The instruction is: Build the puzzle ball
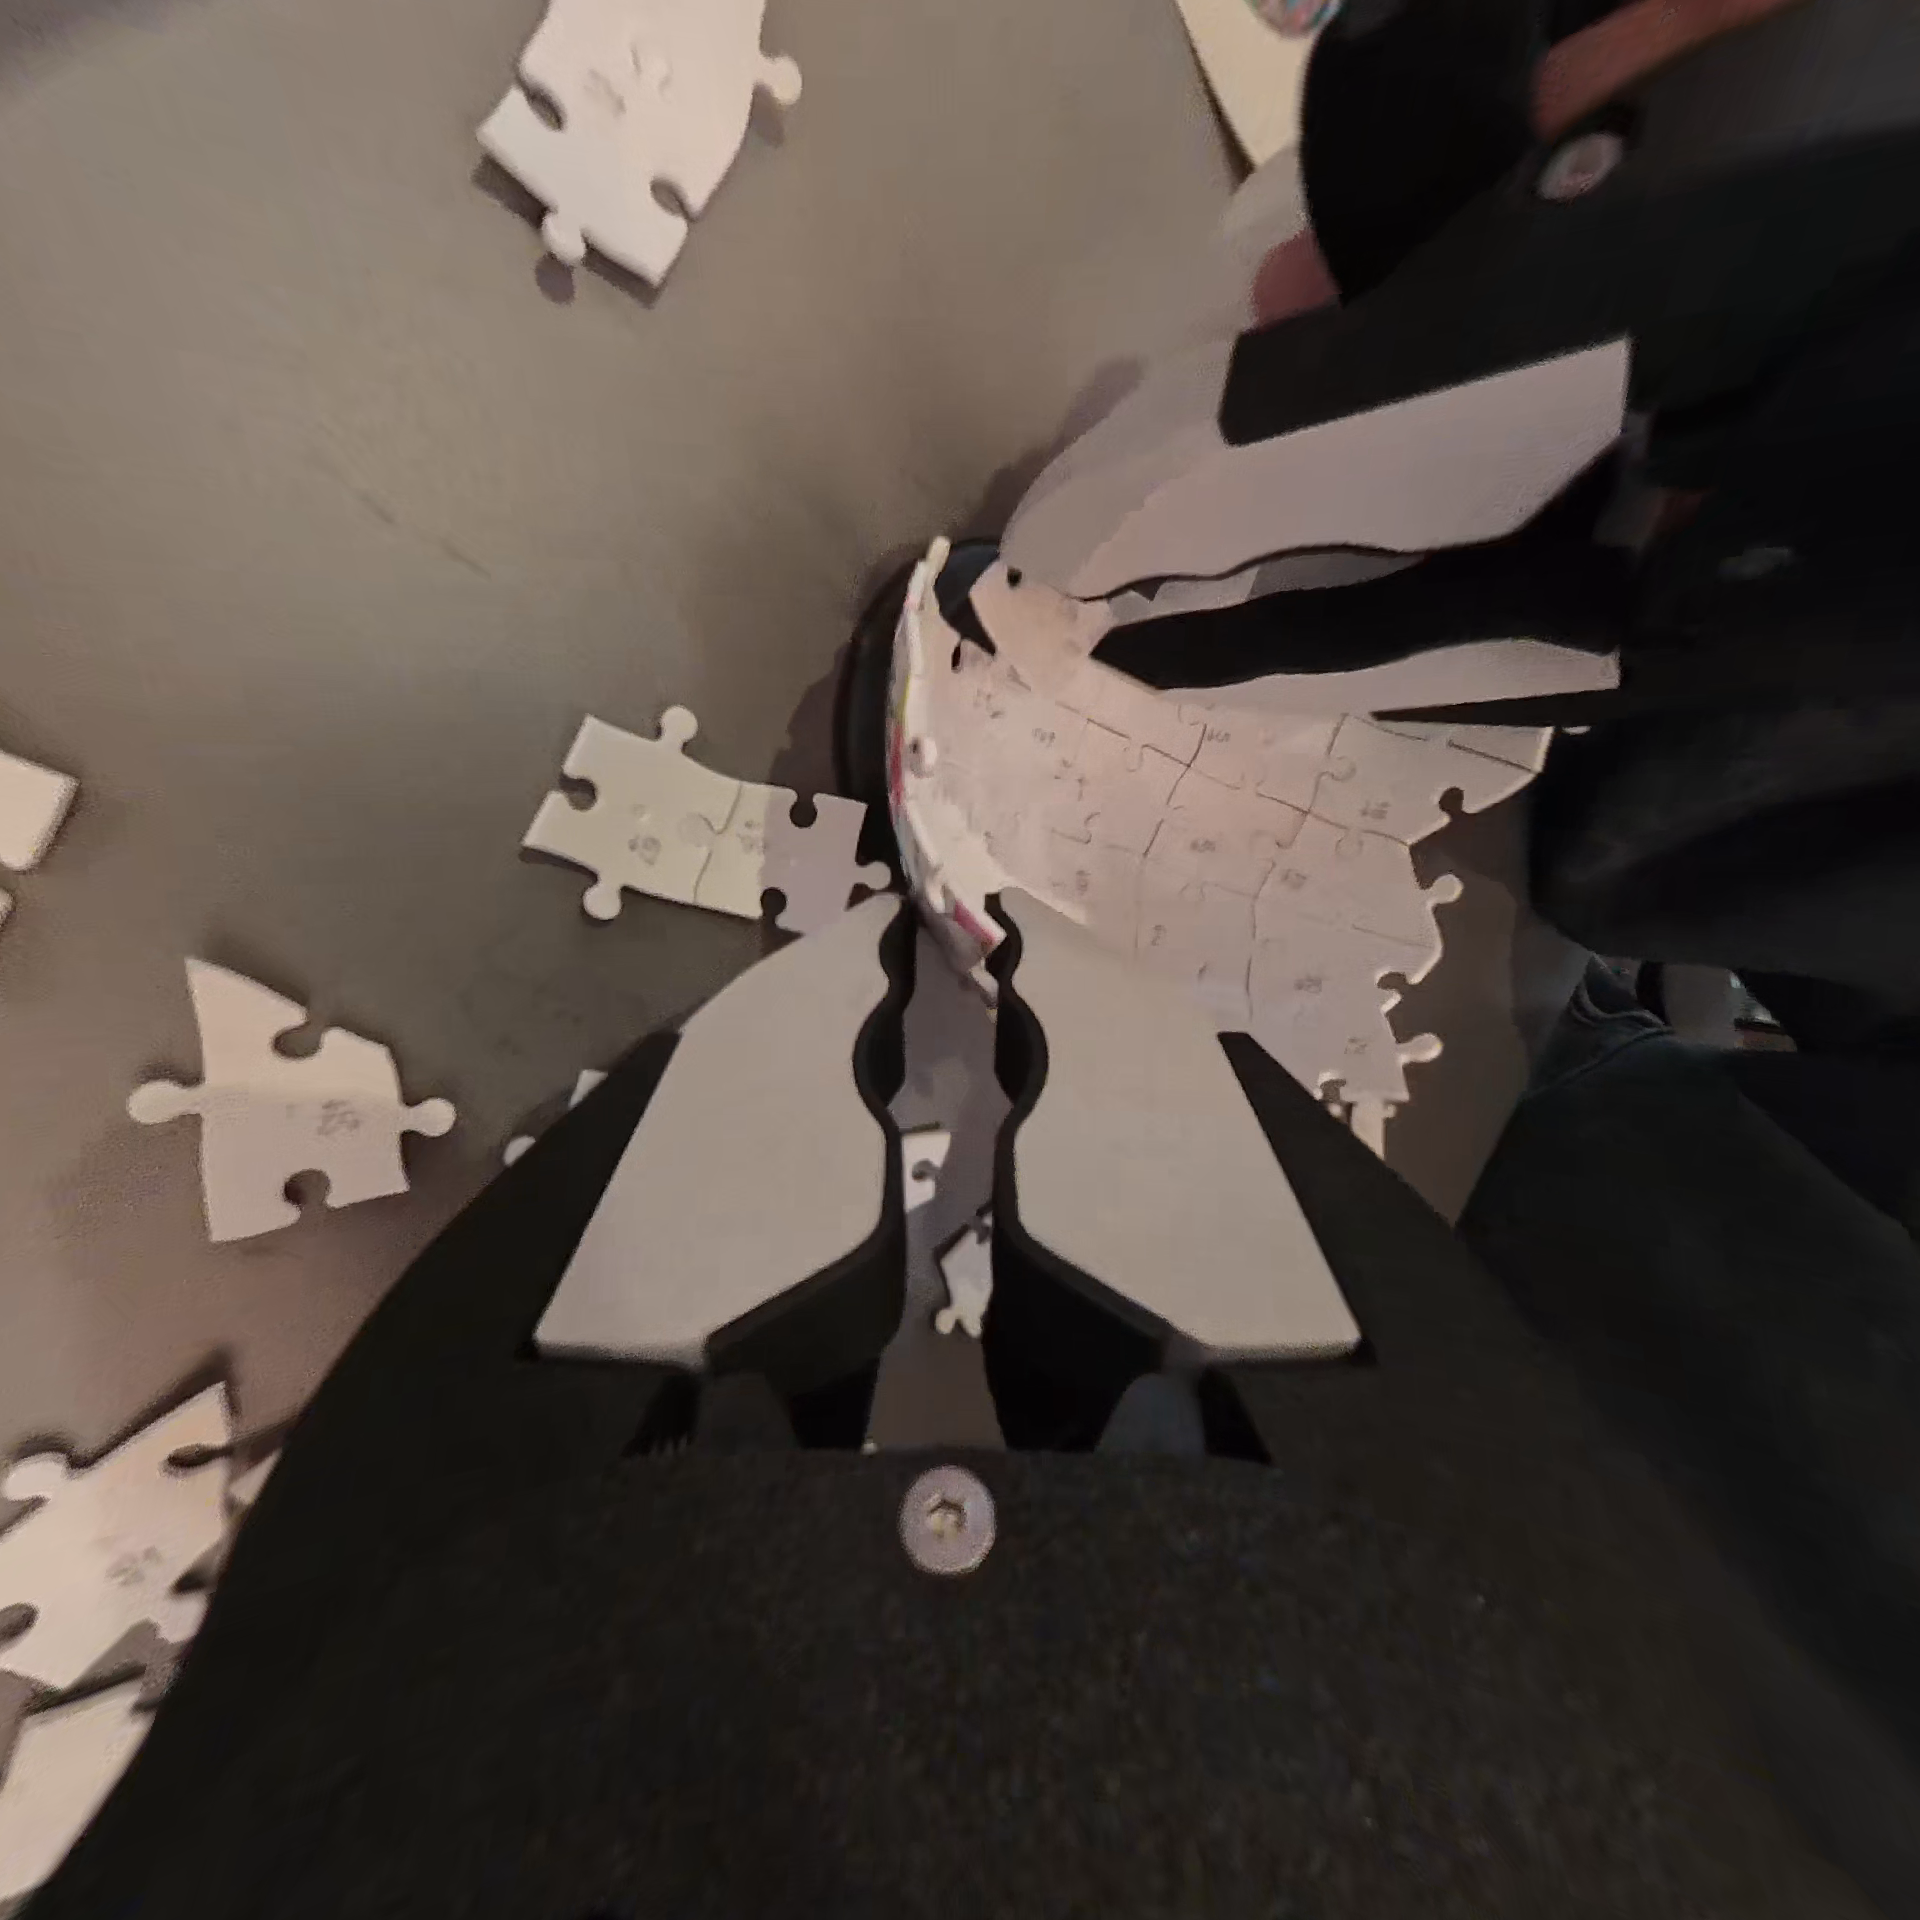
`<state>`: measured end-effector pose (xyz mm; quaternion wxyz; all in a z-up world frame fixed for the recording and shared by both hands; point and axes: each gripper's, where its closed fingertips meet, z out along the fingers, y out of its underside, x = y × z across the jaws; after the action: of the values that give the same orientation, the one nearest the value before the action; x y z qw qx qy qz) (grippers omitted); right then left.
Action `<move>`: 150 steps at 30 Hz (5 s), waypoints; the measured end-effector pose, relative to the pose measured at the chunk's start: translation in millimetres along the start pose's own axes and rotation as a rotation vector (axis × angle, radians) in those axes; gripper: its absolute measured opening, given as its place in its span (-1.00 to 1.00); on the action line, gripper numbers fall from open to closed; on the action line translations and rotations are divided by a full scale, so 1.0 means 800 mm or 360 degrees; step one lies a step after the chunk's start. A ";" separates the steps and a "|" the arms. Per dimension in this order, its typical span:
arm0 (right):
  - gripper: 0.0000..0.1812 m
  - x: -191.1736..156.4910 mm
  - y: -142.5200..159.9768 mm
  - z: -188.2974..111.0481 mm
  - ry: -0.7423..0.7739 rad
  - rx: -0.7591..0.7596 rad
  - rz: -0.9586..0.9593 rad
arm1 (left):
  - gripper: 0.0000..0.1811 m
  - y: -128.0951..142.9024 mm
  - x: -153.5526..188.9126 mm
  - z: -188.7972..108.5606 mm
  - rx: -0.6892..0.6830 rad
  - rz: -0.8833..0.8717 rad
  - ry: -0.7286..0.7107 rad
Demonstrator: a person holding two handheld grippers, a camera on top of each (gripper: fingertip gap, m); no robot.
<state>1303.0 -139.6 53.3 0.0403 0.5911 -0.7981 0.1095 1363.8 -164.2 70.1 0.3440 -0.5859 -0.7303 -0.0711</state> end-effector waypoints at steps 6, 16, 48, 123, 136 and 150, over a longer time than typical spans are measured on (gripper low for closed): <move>-0.68 -0.007 -0.010 -0.006 0.0004 -0.0023 -0.0132 | -0.94 0.017 -0.005 0.003 -0.0253 -0.0147 0.0121; -0.67 -0.033 -0.028 -0.003 -0.0184 -0.0017 -0.0197 | -0.98 0.028 -0.012 -0.009 -0.0467 -0.0134 -0.0012; -1.00 -0.050 -0.081 -0.002 0.0140 0.0576 0.0182 | -0.98 0.038 -0.005 -0.022 -0.0990 -0.0153 -0.0370; -1.00 -0.065 -0.086 -0.005 -0.0159 0.0530 0.0011 | -0.98 0.031 -0.002 -0.019 -0.1124 0.0023 -0.0468; -1.00 -0.063 -0.076 -0.006 -0.0155 0.0498 0.0001 | -0.98 0.028 -0.003 -0.019 -0.1133 0.0057 -0.0489; -1.00 -0.046 -0.064 0.008 0.0047 0.0536 0.0073 | -0.98 0.021 -0.005 -0.019 -0.1117 0.0071 -0.0515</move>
<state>1363.5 -120.7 46.8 -0.0501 0.5695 -0.7810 0.2514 1385.9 -169.8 74.3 0.0045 -0.6874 -0.6934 -0.2158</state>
